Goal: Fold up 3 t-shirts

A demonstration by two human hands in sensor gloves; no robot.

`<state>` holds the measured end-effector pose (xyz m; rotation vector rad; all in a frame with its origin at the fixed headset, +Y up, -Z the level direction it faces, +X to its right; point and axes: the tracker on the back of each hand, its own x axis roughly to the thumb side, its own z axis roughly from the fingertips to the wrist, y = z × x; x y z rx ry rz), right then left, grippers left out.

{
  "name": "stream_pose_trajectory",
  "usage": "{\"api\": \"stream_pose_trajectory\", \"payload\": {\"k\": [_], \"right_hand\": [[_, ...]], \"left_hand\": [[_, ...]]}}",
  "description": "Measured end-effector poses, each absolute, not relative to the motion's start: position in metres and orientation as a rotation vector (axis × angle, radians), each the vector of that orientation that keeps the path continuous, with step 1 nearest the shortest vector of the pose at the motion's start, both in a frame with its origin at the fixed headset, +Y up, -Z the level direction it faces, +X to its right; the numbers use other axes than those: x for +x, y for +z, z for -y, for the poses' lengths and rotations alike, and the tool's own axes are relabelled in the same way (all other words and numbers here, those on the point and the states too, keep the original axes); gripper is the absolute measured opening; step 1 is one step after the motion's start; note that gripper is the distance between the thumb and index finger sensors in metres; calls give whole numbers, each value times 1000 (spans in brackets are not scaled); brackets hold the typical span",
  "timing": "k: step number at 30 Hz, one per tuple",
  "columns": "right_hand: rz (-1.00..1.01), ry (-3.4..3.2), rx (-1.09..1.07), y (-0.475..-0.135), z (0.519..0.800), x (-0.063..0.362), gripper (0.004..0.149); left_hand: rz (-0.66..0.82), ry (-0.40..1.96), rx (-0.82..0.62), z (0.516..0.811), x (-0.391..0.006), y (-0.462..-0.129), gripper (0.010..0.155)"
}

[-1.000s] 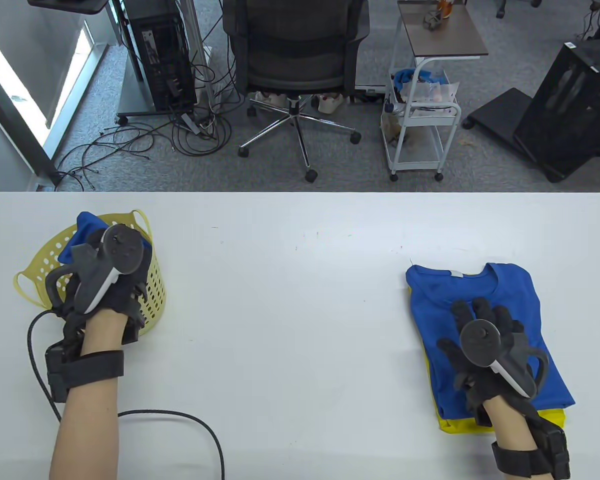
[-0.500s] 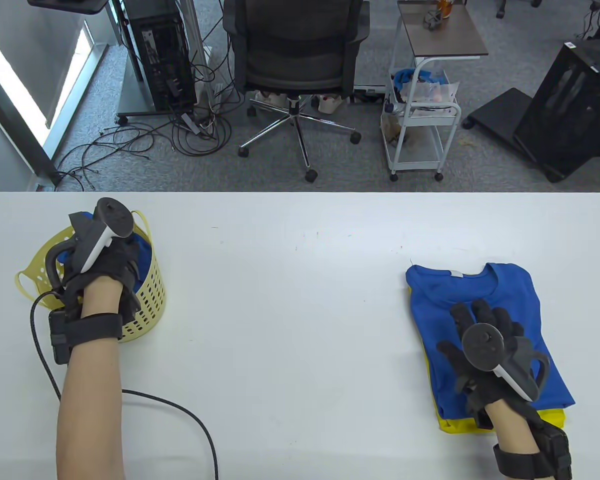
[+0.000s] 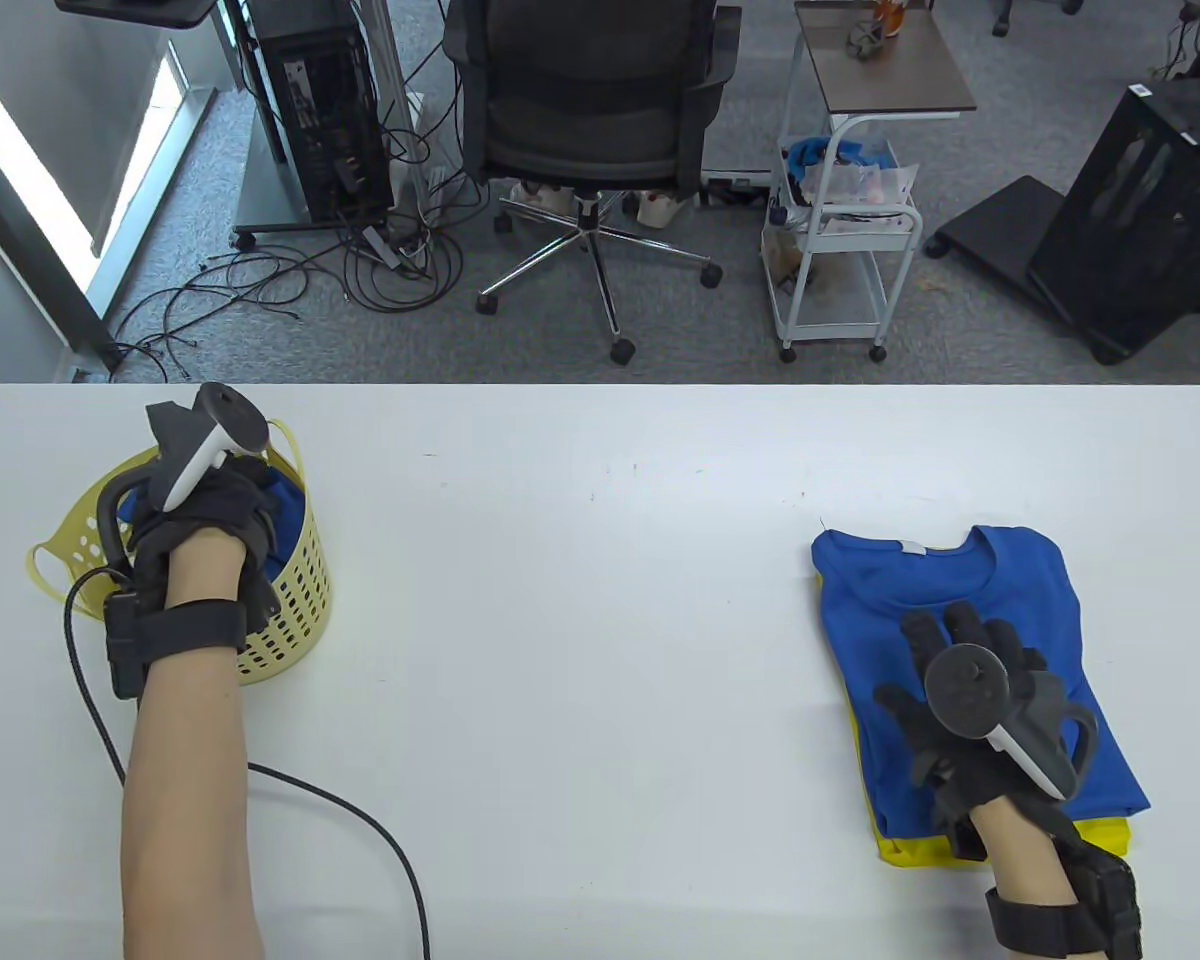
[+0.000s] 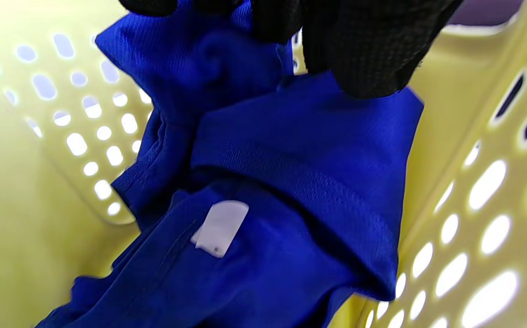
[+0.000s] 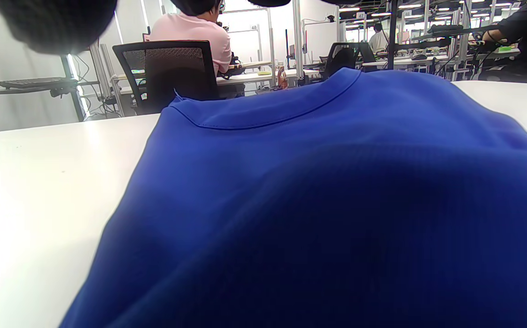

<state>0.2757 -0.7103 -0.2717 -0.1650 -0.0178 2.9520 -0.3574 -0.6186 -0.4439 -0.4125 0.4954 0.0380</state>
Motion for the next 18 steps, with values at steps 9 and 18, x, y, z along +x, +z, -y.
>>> {"api": "stream_pose_trajectory", "payload": {"k": [9,18], "right_hand": [[-12,2936,-176,-273,711,277,73],[-33,2948,-181,-273,712,276,73]], "left_hand": [[-505,66,-425,620,-362,-445,41],[-402,35,-177,598,-347,-426,41]]}}
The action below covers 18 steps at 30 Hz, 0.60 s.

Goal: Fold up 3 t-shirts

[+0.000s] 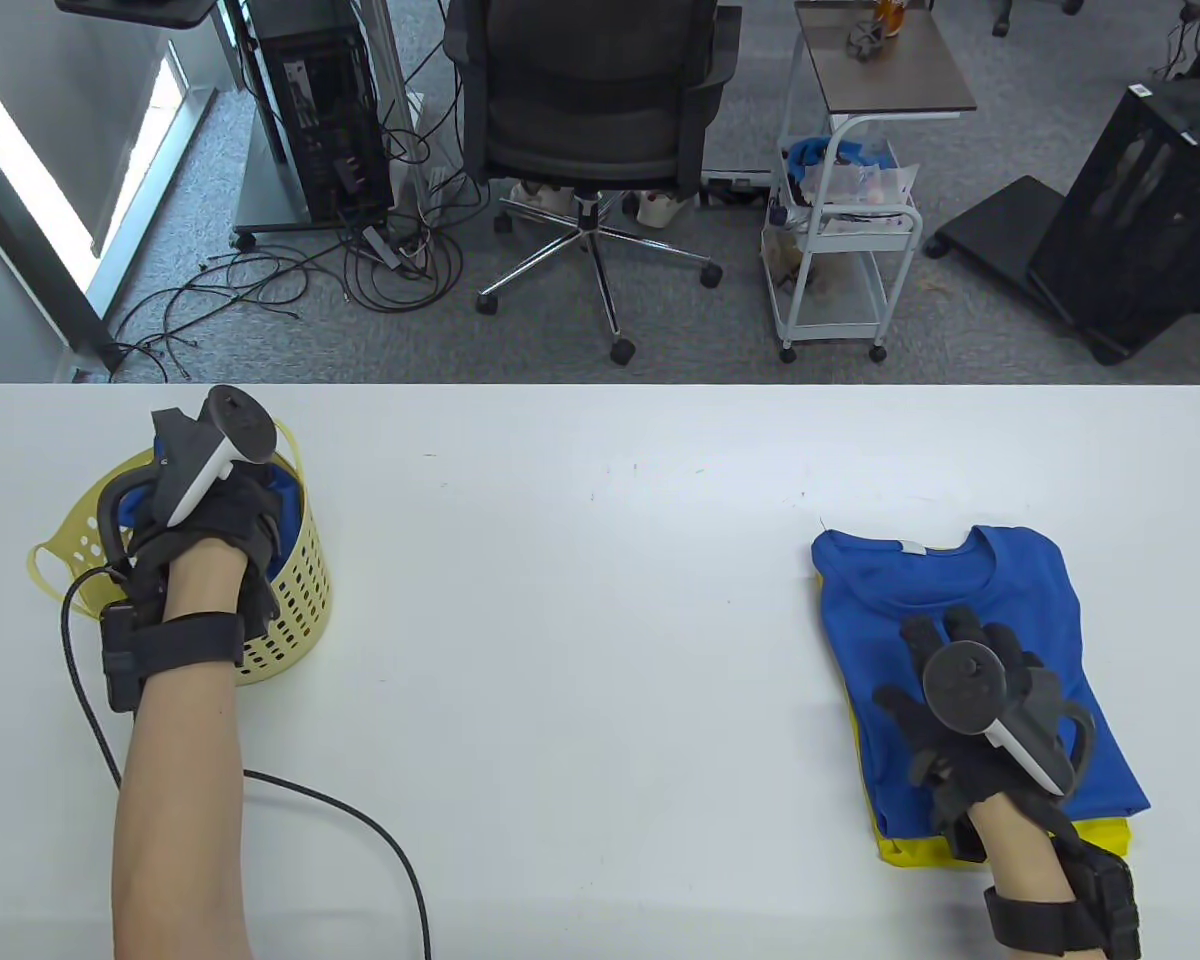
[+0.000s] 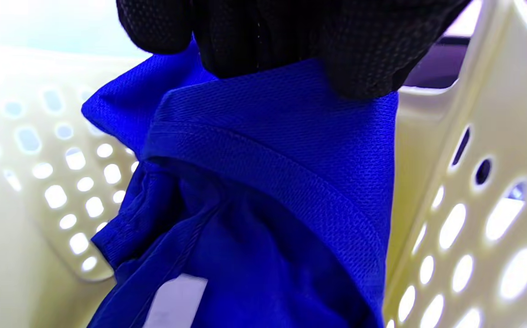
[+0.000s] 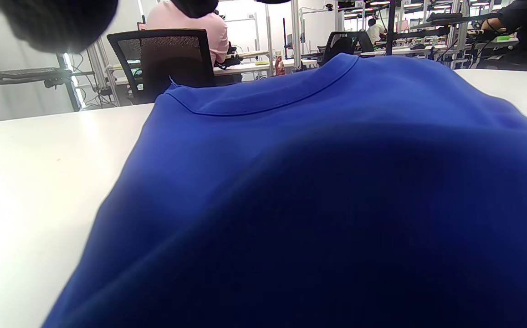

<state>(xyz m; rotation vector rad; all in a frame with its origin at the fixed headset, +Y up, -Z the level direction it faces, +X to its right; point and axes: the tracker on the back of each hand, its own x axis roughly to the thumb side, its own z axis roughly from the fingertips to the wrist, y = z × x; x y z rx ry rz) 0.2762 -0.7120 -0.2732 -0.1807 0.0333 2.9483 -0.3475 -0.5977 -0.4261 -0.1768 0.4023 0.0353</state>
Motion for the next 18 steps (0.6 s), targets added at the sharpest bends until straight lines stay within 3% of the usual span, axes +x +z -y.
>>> {"api": "stream_pose_trajectory", "payload": {"k": [8,12,18], "right_hand": [[-12,2921,-179,-271,708,280,73],[13,2914,-152,-269,704,279,73],[49,2891,-134,-265,698,279,73]], "left_hand": [[-367,53,-13,565,-332,-408,40],[-320,84,158,537,-321,-390,39],[-288,100,283,493,-306,-365,38]]}}
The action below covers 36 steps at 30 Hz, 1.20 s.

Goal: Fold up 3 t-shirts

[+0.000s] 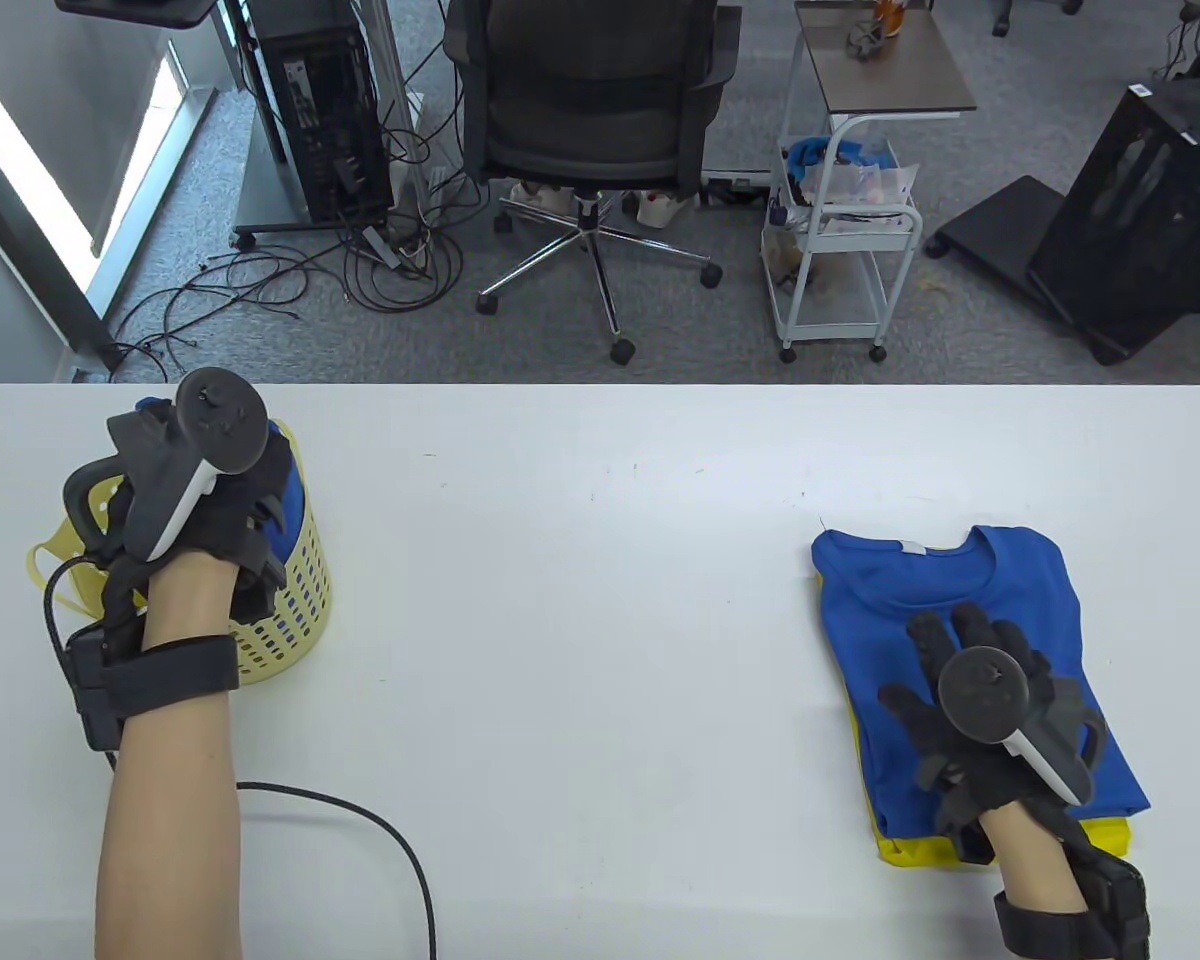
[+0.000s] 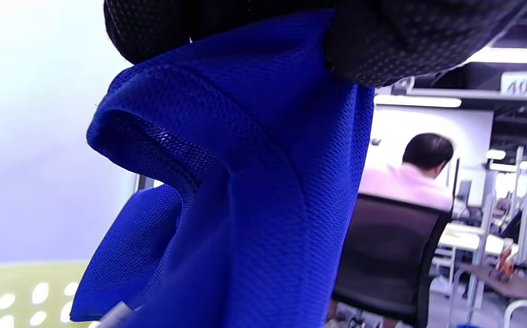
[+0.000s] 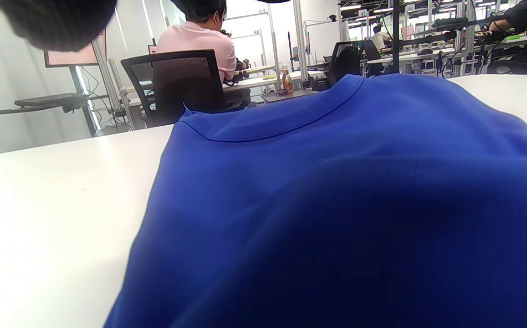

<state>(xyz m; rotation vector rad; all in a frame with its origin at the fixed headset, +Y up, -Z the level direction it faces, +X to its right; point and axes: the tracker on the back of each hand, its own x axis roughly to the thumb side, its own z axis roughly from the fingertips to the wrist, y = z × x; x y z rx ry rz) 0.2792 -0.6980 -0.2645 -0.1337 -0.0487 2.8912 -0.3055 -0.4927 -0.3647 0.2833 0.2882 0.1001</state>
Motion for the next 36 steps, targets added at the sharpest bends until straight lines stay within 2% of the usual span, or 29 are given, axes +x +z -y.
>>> {"api": "stream_pose_trajectory", "payload": {"k": [14,22,26,29,34,36], "right_hand": [[96,2832,-138,-259,692,287,73],[102,2800,-151,-258,691,293,73],[100,2786,-161,-258,691,295,73],[103,2776,-169,-257,691,297,73],[116,2777,-164,-256,691,297,72],[116,2788,-156,-257,692,295,72]], "left_hand": [[-158,182,525,364,-226,-295,38],[11,219,620,317,-153,-258,38],[74,224,621,309,-123,-248,38],[94,191,582,316,-111,-250,39],[81,75,378,356,-103,-271,41],[76,32,311,385,-100,-286,41]]}}
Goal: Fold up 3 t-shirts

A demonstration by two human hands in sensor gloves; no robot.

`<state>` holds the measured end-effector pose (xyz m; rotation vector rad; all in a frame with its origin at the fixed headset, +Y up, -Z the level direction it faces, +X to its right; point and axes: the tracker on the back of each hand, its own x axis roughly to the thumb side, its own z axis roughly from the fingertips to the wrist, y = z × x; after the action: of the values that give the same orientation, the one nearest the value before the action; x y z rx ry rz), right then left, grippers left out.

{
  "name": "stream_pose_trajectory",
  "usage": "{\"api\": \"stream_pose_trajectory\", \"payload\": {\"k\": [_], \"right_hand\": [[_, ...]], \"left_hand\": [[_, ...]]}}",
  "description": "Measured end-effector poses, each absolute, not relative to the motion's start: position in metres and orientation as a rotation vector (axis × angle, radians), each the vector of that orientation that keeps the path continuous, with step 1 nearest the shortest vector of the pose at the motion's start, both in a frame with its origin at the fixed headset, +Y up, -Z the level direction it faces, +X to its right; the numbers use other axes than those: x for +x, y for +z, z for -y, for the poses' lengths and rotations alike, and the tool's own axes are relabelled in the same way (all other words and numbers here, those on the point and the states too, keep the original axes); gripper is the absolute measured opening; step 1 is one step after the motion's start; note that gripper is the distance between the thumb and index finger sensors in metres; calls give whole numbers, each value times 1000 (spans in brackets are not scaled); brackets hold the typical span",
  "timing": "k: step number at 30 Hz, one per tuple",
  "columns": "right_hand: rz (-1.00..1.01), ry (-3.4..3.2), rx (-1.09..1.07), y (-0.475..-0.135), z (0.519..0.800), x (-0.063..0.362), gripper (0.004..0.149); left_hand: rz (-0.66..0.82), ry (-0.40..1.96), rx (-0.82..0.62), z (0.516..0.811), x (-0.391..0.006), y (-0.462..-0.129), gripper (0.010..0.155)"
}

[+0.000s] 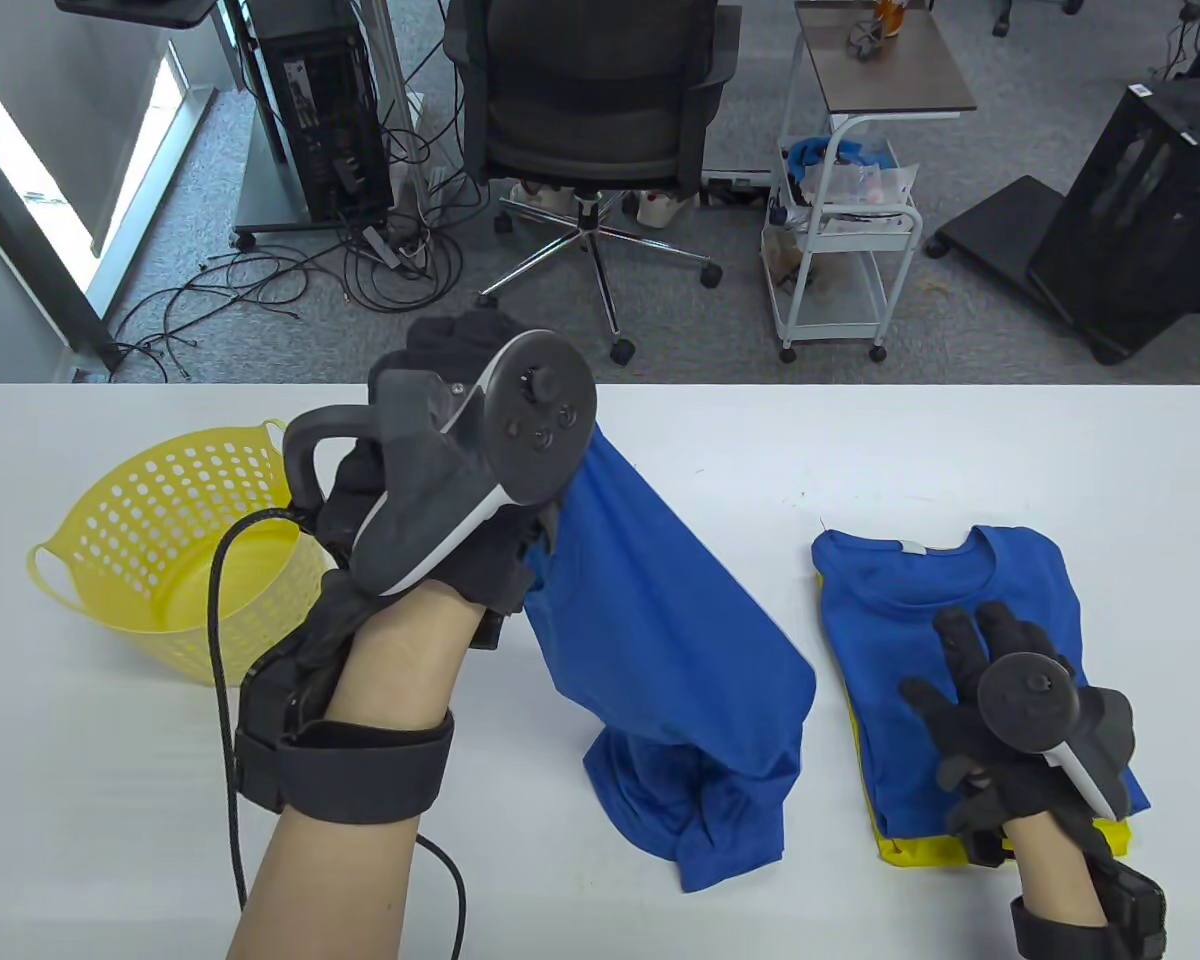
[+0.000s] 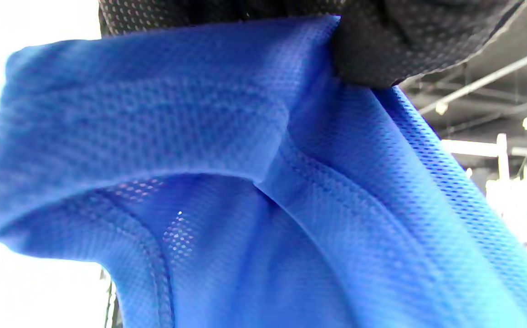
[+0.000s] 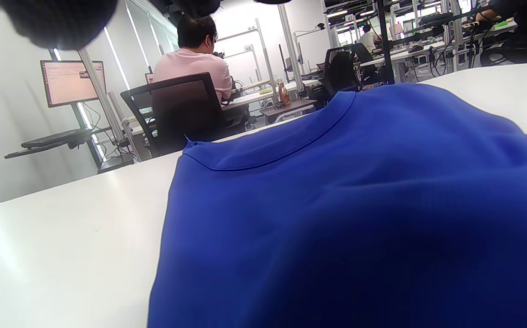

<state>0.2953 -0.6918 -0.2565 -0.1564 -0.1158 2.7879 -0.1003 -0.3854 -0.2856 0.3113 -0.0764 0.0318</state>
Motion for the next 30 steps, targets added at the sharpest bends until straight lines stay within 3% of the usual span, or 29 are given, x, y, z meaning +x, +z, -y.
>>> {"api": "stream_pose_trajectory", "payload": {"k": [9,18,21,25,30], "right_hand": [[85,2838,-84,-257,697,275,72],[73,2915,268,-245,699,214,70],[72,2892,422,-240,704,196,67],[50,2873,519,-238,711,184,63],[-73,2878,646,-234,720,168,61]], "left_hand": [[50,-86,53,496,-87,-350,42],[24,-53,8,591,-106,-405,45],[28,21,7,610,-123,-406,54],[40,108,34,639,-146,-395,52],[109,68,-135,695,-156,-391,42]]}}
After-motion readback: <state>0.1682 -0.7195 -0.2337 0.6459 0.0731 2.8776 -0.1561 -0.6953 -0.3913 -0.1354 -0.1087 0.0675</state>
